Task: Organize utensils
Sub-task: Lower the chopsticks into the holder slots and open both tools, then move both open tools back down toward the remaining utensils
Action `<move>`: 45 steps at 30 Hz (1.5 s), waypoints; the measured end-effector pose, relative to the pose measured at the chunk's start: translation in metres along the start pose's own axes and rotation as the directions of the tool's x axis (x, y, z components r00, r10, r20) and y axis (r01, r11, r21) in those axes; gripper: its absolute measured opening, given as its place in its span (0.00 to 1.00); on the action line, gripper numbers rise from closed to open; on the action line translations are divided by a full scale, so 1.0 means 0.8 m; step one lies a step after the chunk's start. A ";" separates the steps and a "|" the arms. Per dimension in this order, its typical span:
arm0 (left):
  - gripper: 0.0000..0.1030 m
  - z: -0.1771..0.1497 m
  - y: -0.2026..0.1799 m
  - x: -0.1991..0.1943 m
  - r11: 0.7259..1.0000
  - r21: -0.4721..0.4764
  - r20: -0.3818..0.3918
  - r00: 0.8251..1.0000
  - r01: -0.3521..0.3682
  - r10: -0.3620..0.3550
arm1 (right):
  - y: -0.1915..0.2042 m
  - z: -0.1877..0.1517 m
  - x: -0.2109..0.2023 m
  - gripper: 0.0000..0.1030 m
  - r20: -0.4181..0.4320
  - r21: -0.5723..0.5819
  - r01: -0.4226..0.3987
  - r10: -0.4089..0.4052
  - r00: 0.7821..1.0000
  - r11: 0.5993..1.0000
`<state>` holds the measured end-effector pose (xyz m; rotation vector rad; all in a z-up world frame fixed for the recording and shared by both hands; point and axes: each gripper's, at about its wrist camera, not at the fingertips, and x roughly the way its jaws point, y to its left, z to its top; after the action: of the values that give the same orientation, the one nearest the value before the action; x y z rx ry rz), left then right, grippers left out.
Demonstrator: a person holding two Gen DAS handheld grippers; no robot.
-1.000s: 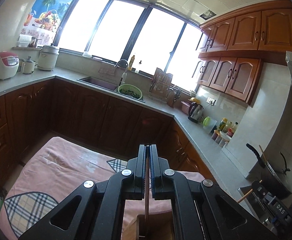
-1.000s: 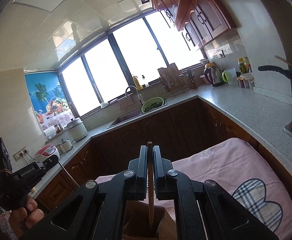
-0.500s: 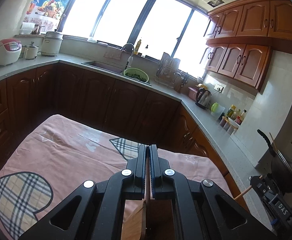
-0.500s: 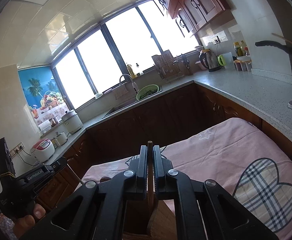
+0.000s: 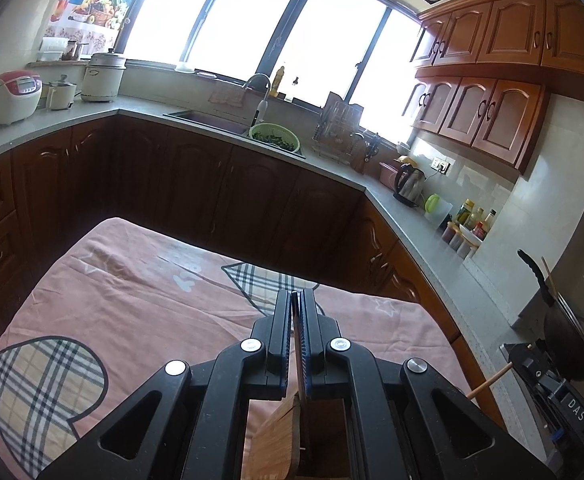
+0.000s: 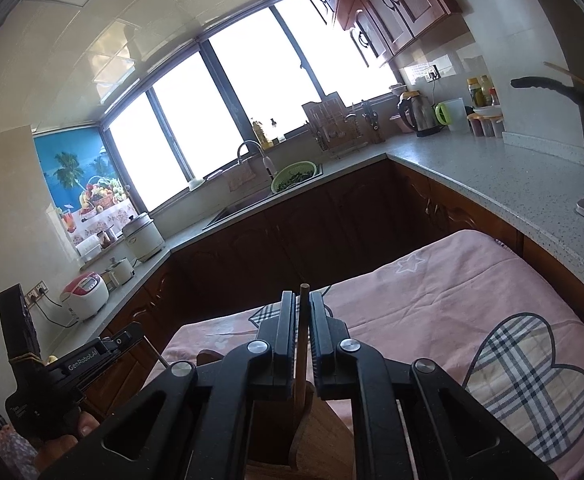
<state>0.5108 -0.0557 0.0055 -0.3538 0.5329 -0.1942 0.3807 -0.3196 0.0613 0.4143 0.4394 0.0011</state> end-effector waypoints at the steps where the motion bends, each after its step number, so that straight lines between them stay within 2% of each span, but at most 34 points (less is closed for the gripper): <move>1: 0.11 0.000 0.002 -0.004 1.000 -0.005 -0.002 1.000 0.005 -0.005 | 0.000 0.000 -0.002 0.11 0.002 -0.001 -0.007 0.007 1.000 1.000; 2: 0.17 0.001 0.003 -0.007 1.000 -0.008 -0.003 1.000 0.005 -0.005 | 0.001 0.001 -0.004 0.13 0.002 -0.003 -0.009 0.009 1.000 1.000; 3: 0.27 0.001 0.004 -0.012 1.000 -0.011 0.001 1.000 -0.002 0.002 | 0.002 0.001 -0.006 0.23 0.004 -0.005 -0.005 0.006 1.000 1.000; 4: 0.33 0.000 0.006 -0.019 1.000 -0.013 0.005 1.000 0.000 0.000 | 0.002 0.001 -0.009 0.34 0.007 -0.002 -0.008 0.008 1.000 1.000; 5: 0.33 -0.001 0.007 -0.025 1.000 -0.013 0.007 1.000 0.004 -0.004 | 0.002 0.000 -0.011 0.58 0.010 0.007 -0.019 0.019 1.000 1.000; 6: 0.35 -0.001 0.007 -0.031 1.000 -0.008 0.007 1.000 0.004 -0.004 | 0.001 -0.001 -0.015 0.66 0.012 0.012 -0.024 0.024 1.000 1.000; 11: 0.53 -0.015 0.012 -0.074 1.000 0.007 0.010 1.000 0.000 0.000 | -0.001 -0.013 -0.033 0.66 -0.003 0.034 -0.038 0.038 0.999 0.999; 15: 0.66 -0.035 0.021 -0.117 0.999 0.026 -0.008 1.000 -0.020 0.020 | -0.005 -0.027 -0.059 0.74 -0.007 0.046 -0.045 0.045 0.999 0.998; 20: 0.67 -0.064 0.033 -0.169 0.999 0.026 -0.067 0.997 -0.029 0.031 | -0.002 -0.050 -0.092 0.76 -0.043 0.035 -0.051 0.053 0.998 0.998; 24: 0.69 -0.082 0.040 -0.210 0.999 0.038 -0.098 0.994 -0.038 0.042 | 0.004 -0.073 -0.117 0.81 -0.073 0.018 -0.061 0.062 0.995 0.998; 32: 0.72 -0.111 0.050 -0.273 0.998 0.035 -0.164 0.985 -0.056 0.061 | 0.002 -0.116 -0.164 0.84 -0.126 -0.004 -0.043 0.042 0.991 0.999; 45: 0.72 -0.148 0.051 -0.317 0.996 0.037 -0.255 0.963 -0.078 0.085 | -0.018 -0.183 -0.214 0.84 -0.204 0.007 0.027 -0.025 0.979 1.000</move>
<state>0.2376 0.0176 0.0119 -0.2818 0.7988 -0.1679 0.1639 -0.2911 0.0054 0.4195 0.6470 0.0166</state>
